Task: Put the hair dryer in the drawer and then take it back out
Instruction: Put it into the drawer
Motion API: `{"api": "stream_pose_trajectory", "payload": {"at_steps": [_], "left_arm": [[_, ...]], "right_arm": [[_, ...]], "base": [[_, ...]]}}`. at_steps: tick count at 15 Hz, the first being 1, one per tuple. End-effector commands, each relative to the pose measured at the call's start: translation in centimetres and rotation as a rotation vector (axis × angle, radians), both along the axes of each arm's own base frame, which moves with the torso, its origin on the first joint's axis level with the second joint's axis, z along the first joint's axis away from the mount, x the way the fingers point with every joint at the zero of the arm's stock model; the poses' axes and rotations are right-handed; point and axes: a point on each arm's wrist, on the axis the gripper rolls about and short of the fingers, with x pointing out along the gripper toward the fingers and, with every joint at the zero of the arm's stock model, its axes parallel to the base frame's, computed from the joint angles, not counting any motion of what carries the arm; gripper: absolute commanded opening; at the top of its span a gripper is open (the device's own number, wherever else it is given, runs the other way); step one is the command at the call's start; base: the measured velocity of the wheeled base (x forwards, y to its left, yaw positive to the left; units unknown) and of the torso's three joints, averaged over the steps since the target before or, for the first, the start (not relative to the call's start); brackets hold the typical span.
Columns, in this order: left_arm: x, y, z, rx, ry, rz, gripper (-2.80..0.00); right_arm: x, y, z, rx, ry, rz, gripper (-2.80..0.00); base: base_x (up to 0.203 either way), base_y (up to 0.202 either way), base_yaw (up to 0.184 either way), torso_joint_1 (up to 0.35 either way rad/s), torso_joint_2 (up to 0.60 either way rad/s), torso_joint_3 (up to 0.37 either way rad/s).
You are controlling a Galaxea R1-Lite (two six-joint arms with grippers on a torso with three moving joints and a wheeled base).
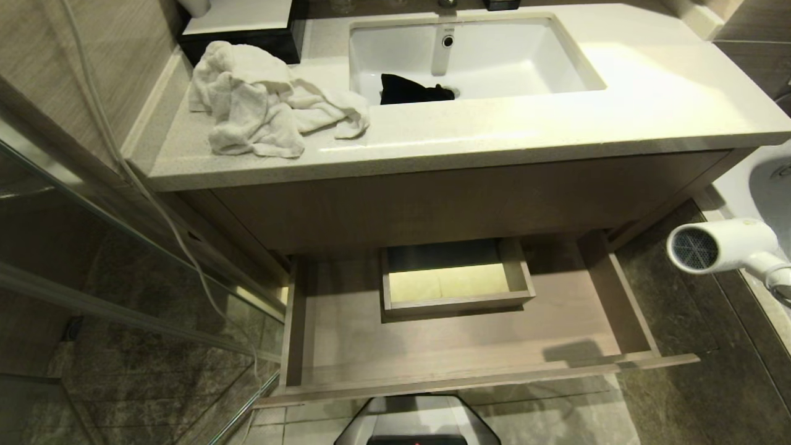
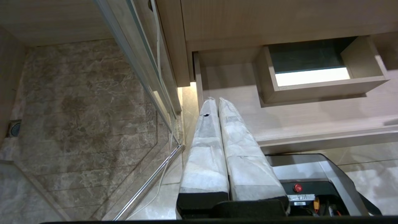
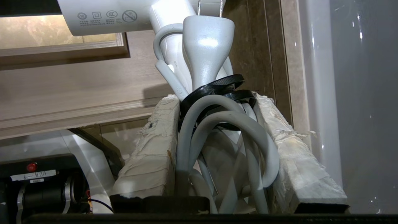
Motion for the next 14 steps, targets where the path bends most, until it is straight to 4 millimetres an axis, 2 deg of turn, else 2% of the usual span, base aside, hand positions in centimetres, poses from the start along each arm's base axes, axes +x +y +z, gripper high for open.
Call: {"api": "stream_pose_trajectory", "payload": {"at_steps": [1, 9, 14], "left_arm": [[0.01, 0.0, -0.04, 0.0, 0.001, 0.0, -2.8], [0.0, 0.0, 0.0, 0.0, 0.0, 0.0, -2.8], [0.0, 0.0, 0.0, 0.0, 0.0, 0.0, -2.8]], "right_arm": [[0.08, -0.04, -0.15, 0.005, 0.008, 0.004, -2.8], [0.27, -0.18, -0.51, 0.015, 0.023, 0.004, -2.8], [0.41, -0.27, -0.66, 0.022, 0.03, 0.004, -2.8]], "base": [[0.0, 0.0, 0.0, -0.186, 0.34, 0.144], [0.0, 0.0, 0.0, -0.198, 0.35, 0.155], [0.0, 0.0, 0.0, -0.305, 0.52, 0.211]]}}
